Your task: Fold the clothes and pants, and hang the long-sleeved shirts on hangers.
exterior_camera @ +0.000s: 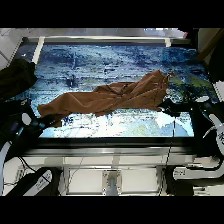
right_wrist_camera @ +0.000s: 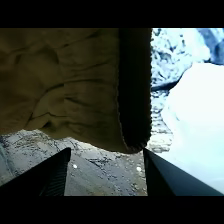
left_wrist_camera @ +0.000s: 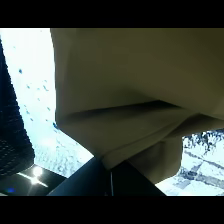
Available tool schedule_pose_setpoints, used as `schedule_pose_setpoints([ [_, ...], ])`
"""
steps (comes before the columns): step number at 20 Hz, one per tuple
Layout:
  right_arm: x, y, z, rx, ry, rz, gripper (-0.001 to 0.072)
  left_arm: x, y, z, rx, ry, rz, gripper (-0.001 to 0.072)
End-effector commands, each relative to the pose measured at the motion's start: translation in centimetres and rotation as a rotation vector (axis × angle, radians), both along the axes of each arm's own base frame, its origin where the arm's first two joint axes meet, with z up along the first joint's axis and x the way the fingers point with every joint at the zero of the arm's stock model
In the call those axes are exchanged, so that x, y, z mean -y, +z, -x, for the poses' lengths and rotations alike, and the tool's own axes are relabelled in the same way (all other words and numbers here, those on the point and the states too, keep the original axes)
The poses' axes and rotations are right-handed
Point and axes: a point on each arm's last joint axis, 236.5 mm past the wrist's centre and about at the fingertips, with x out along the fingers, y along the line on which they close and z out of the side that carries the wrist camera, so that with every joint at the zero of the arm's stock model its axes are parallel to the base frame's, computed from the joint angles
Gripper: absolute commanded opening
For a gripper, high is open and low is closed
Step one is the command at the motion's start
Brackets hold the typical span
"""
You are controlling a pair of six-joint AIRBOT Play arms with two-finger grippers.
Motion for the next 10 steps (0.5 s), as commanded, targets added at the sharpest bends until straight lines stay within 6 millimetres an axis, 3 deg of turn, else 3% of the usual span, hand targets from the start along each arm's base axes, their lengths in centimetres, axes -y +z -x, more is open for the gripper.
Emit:
schedule_pose_setpoints([
  [1,-0.8,-0.5,-1.7,0.042,-0.054,-0.076,0.0519,-0.1,0.3,-0.2,0.008,-0.002,-0.005,0.0008],
  [3,-0.5,-0.6,-2.4,0.059,-0.079,-0.072,0.0514,-0.1,0.3,-0.2,0.008,-0.002,-0.006,0.0008],
  [4,-0.3,-0.8,-2.5,0.059,-0.087,-0.066,0.0466,-0.1,0.3,-0.2,0.008,-0.002,-0.006,0.0008],
  [5,-0.1,-1.0,-2.7,0.061,-0.094,-0.057,0.0358,-0.1,0.3,-0.2,0.008,-0.002,-0.006,0.0008],
  [6,0.0,-1.1,-3.0,0.070,-0.099,-0.042,0.0116,-0.1,0.3,-0.2,0.008,-0.002,-0.006,0.0008],
  [7,0.2,-1.1,-3.3,0.080,-0.111,-0.034,0.0035,-0.1,0.3,-0.2,0.009,-0.002,-0.006,0.0008],
  [10,1.2,0.6,-4.6,0.129,-0.112,-0.019,0.0030,-1.7,1.8,-0.4,-0.013,-0.066,-0.090,0.0008],
])
